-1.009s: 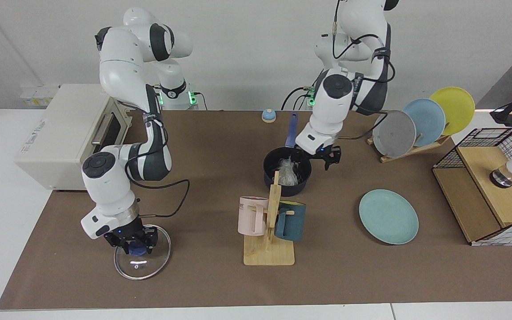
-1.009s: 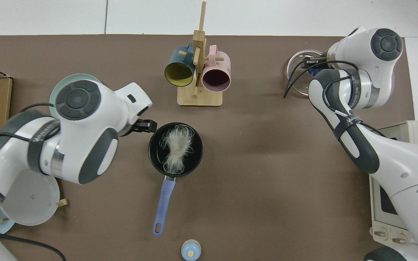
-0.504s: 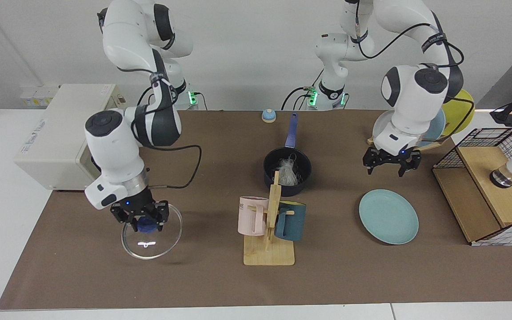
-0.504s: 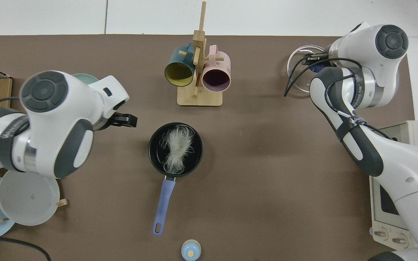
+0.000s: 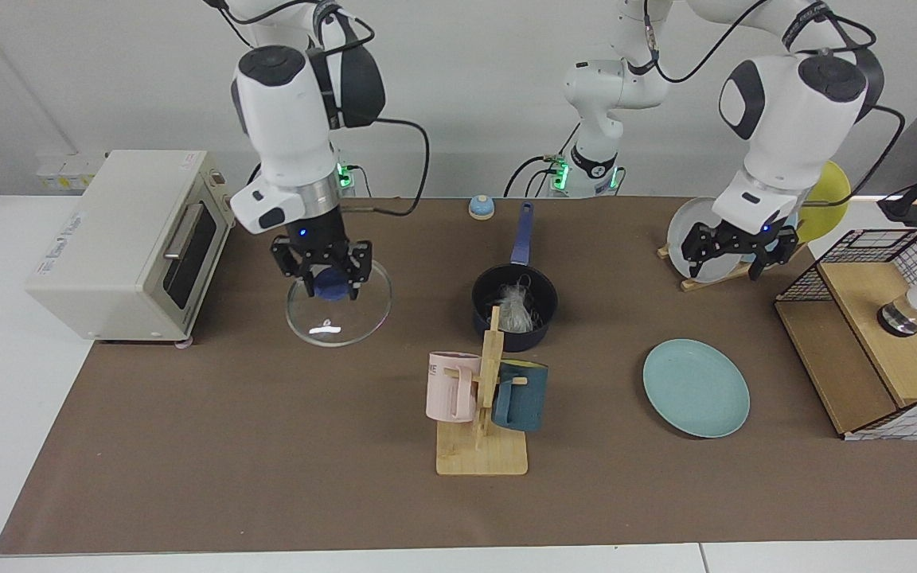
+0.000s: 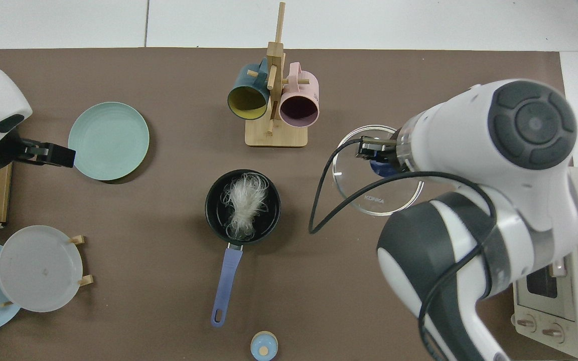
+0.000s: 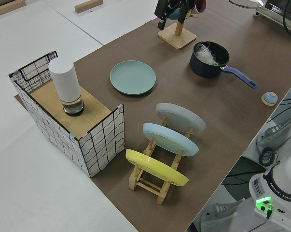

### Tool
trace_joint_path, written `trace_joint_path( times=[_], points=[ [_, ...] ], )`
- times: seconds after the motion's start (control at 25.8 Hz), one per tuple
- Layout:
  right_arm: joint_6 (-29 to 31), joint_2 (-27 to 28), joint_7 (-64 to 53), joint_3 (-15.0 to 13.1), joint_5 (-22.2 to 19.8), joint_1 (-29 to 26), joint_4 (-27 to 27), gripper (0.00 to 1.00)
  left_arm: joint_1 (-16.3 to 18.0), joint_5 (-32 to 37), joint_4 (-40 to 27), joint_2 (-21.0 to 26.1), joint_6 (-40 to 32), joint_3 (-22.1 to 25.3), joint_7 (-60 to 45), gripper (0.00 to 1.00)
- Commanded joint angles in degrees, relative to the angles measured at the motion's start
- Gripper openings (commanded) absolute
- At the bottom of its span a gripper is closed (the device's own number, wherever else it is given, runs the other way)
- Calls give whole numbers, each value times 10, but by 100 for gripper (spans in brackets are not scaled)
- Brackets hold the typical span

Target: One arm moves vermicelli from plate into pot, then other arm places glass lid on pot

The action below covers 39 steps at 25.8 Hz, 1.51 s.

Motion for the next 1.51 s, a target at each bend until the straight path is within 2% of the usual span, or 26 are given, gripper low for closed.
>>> trace_joint_path(
  times=[0.0, 0.23, 0.47, 0.62, 0.89, 1.47],
  points=[
    [28, -1, 64, -5, -11, 53, -16, 0, -9, -7, -2, -15, -34, 10, -47, 100],
    [107, 37, 141, -5, -45, 104, -7, 0, -10, -16, -6, -18, -27, 8, -53, 100],
    [108, 125, 194, -6, -61, 167, 61, 0, -13, -31, -9, -18, -24, 3, -54, 100],
    [106, 184, 206, -8, -90, 201, 105, 0, -14, -34, -10, -18, -23, -2, -51, 100],
    [110, 195, 197, -4, -130, 202, 105, 0, -17, -37, -9, -18, -23, -2, -55, 100],
    [137, 221, 174, -5, -128, 169, 106, 0, -26, -37, -9, -17, -13, -2, -43, 100]
  ],
)
